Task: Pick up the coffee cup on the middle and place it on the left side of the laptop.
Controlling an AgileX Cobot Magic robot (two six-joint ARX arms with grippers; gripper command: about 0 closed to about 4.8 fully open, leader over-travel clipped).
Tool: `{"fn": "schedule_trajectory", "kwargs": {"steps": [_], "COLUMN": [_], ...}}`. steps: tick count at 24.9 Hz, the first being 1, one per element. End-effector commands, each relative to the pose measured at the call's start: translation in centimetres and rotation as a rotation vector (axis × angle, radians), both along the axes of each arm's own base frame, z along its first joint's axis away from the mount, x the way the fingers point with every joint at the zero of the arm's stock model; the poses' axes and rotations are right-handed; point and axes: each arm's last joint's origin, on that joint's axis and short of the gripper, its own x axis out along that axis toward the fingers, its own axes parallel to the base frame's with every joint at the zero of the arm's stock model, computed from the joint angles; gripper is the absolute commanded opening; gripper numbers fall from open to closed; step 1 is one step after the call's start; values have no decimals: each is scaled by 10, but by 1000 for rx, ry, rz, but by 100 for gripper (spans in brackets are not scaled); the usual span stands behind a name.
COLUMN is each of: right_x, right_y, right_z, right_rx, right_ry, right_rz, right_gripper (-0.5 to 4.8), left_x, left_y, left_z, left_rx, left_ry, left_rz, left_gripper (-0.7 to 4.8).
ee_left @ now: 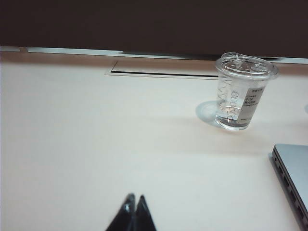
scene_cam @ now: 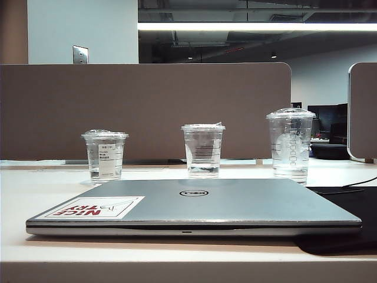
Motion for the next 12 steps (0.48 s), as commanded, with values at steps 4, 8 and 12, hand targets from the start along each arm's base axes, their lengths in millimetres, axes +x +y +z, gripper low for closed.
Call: {"fn": "schedule_trajectory", "kwargs": {"steps": [4, 8, 12], "right_x": [0, 0, 0], "right_y": [0, 0, 0], "right_z": [0, 0, 1], "right_rx": [-1, -1, -1], "right_ry": [-15, -15, -15], "right_rz": [-2, -2, -1], "right_gripper": [-5, -5, -5], "left_x": [0, 0, 0], "left_y": [0, 0, 0], "left_z": [2, 2, 2], "left_rx": [2, 7, 27], "left_ry": [-12, -12, -12], "left_rz": [-4, 0, -3], "left_gripper": [-5, -5, -5]}}
